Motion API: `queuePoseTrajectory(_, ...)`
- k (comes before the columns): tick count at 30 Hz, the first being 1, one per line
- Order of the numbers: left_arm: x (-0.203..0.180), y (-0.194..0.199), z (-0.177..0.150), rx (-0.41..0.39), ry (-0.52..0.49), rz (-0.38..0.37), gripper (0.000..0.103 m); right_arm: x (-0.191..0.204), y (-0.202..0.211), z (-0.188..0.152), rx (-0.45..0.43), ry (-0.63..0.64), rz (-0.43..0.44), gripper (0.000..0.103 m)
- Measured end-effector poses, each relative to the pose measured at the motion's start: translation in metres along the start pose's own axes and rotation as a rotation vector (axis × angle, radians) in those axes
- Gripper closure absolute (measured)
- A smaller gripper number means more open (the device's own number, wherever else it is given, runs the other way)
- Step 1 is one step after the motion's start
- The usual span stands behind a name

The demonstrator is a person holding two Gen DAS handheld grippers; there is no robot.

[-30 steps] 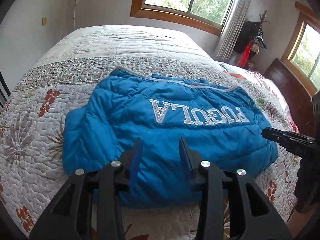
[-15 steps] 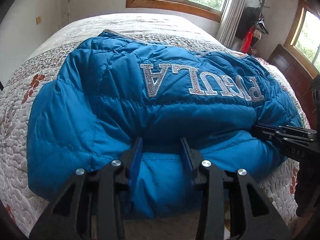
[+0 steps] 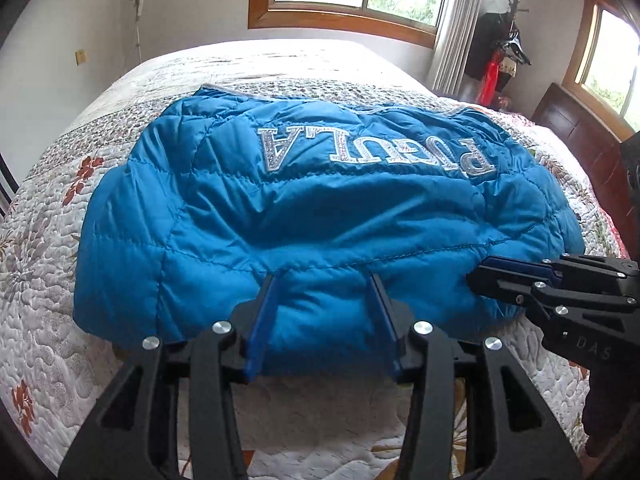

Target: Fold large clothes

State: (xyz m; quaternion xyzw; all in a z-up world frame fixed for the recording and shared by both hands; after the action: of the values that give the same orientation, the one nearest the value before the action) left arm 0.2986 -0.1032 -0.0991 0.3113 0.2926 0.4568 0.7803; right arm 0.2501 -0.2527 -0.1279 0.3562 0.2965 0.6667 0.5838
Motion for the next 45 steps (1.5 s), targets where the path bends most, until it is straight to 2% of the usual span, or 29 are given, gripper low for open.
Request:
queuePoseTrajectory(8, 0.009, -0.016, -0.007, 0.026, 0.002, -0.02, 0.057, -0.008, -0.029, -0.005, 0.045, -0.022, 0.011, 0.098)
queuePoseTrajectory(15, 0.013, -0.01, -0.004, 0.045, 0.011, -0.02, 0.057, -0.014, -0.019, -0.004, 0.038, -0.053, 0.059, 0.098)
queuePoseTrajectory(17, 0.018, 0.011, -0.001, 0.031, 0.022, -0.031, 0.056, -0.021, 0.006, -0.003, -0.006, -0.055, 0.068, 0.083)
queuePoseTrajectory(18, 0.022, 0.024, 0.002, 0.006, 0.025, -0.032, 0.051, -0.025, 0.021, -0.001, -0.047, -0.052, 0.06, 0.068)
queuePoseTrajectory(19, 0.03, 0.038, 0.005, -0.023, 0.034, -0.026, 0.036, -0.032, 0.037, 0.002, -0.089, -0.058, 0.042, 0.058)
queuePoseTrajectory(20, 0.041, 0.053, 0.009, -0.059, 0.048, -0.02, 0.026, -0.041, 0.051, 0.005, -0.119, -0.073, 0.032, 0.055)
queuePoseTrajectory(22, 0.068, 0.074, 0.015, -0.089, 0.074, 0.011, 0.019, -0.067, 0.072, 0.012, -0.159, -0.131, 0.044, 0.036)
queuePoseTrajectory(23, 0.085, 0.078, 0.018, -0.082, 0.093, 0.015, 0.012, -0.084, 0.078, 0.016, -0.173, -0.167, 0.043, 0.034)
queuePoseTrajectory(25, 0.127, 0.079, 0.022, -0.052, 0.163, 0.001, 0.012, -0.121, 0.081, 0.02, -0.169, -0.24, 0.011, 0.026)
queuePoseTrajectory(27, 0.168, 0.071, 0.021, -0.011, 0.264, -0.071, 0.012, -0.159, 0.075, 0.02, -0.149, -0.319, 0.055, 0.024)
queuePoseTrajectory(29, 0.197, 0.058, 0.02, 0.029, 0.354, -0.172, 0.012, -0.187, 0.061, 0.021, -0.119, -0.39, 0.135, 0.024)
queuePoseTrajectory(30, 0.205, 0.05, 0.018, 0.045, 0.386, -0.197, 0.012, -0.197, 0.052, 0.02, -0.111, -0.422, 0.166, 0.024)
queuePoseTrajectory(36, 0.207, 0.009, 0.017, 0.094, 0.419, -0.407, 0.012, -0.23, 0.007, 0.021, -0.041, -0.501, 0.231, 0.022)
queuePoseTrajectory(41, 0.194, -0.018, 0.03, 0.13, 0.425, -0.434, 0.008, -0.236, -0.027, 0.031, 0.003, -0.522, 0.295, 0.02)
queuePoseTrajectory(44, 0.179, -0.031, 0.04, 0.151, 0.39, -0.438, 0.01, -0.23, -0.034, 0.041, 0.0, -0.491, 0.301, 0.02)
queuePoseTrajectory(45, 0.173, -0.035, 0.043, 0.159, 0.378, -0.428, 0.01, -0.228, -0.036, 0.044, 0.007, -0.485, 0.297, 0.023)
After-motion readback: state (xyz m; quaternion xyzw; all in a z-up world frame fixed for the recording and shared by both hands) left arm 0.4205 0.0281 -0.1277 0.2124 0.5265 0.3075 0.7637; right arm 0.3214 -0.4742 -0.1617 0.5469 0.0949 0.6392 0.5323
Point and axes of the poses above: each gripper's, at about its wrist camera, not at the fingertips, and y roughly against the way its jaws point, x to its left, z to its top, the point moved 2 cm from there along -y, roughly the way its jaws point, and after that the axes turned 6 degrees about -z, right-handed, at the moved point
